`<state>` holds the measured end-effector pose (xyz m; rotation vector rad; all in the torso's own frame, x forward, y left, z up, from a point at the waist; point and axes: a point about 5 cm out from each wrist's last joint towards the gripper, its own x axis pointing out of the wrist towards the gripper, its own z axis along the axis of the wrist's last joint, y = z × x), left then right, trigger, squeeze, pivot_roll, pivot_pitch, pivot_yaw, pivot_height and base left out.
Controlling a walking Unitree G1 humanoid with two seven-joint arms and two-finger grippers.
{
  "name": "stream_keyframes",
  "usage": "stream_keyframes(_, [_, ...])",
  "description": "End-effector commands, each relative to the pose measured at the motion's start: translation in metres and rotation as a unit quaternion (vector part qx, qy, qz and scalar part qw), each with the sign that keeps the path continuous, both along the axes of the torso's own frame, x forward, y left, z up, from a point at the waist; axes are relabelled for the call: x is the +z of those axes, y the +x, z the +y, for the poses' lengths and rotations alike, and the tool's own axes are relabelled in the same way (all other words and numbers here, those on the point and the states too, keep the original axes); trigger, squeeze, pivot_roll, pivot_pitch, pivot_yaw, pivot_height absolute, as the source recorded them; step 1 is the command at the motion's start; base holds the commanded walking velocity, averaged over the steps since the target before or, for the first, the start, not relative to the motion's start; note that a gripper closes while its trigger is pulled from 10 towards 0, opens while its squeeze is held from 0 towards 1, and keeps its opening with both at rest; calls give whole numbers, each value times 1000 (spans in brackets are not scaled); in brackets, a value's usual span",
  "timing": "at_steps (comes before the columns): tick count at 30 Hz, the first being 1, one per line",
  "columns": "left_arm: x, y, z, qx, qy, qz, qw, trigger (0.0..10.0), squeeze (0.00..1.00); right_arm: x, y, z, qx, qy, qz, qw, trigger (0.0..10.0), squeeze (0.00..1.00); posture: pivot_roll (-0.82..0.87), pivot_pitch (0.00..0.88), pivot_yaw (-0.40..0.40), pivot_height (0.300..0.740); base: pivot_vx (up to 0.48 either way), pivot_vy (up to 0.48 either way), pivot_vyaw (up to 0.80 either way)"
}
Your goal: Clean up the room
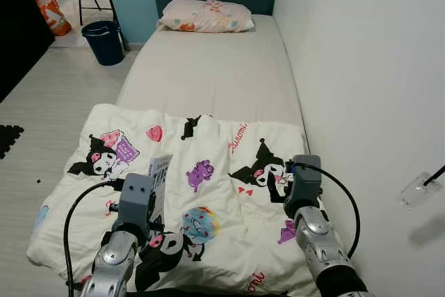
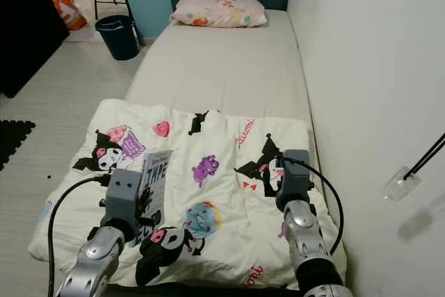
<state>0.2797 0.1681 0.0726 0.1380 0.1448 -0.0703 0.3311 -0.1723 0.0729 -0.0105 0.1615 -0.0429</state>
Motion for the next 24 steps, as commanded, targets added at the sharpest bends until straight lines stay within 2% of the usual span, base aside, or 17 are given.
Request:
stream_keyframes(1, [-2,-4,1,-1,-4,-5,1000,10000,0,-7,-3,3,6,-4,14,1000,10000,0,4,119,35,740,0,0,0])
stream_keyframes(5, [-2,-5,1,-1,-5,-6,1000,10000,0,-7,-2,4,7,-5,14,1000,10000,0,3,120,34,740,0,0,0])
stream_keyframes(24, [-1,-10,0,-10,-12,-14,1000,10000,0,-7,-2,6,16,-7,12,1000,10000,0,5,130,28,740,0,474,0])
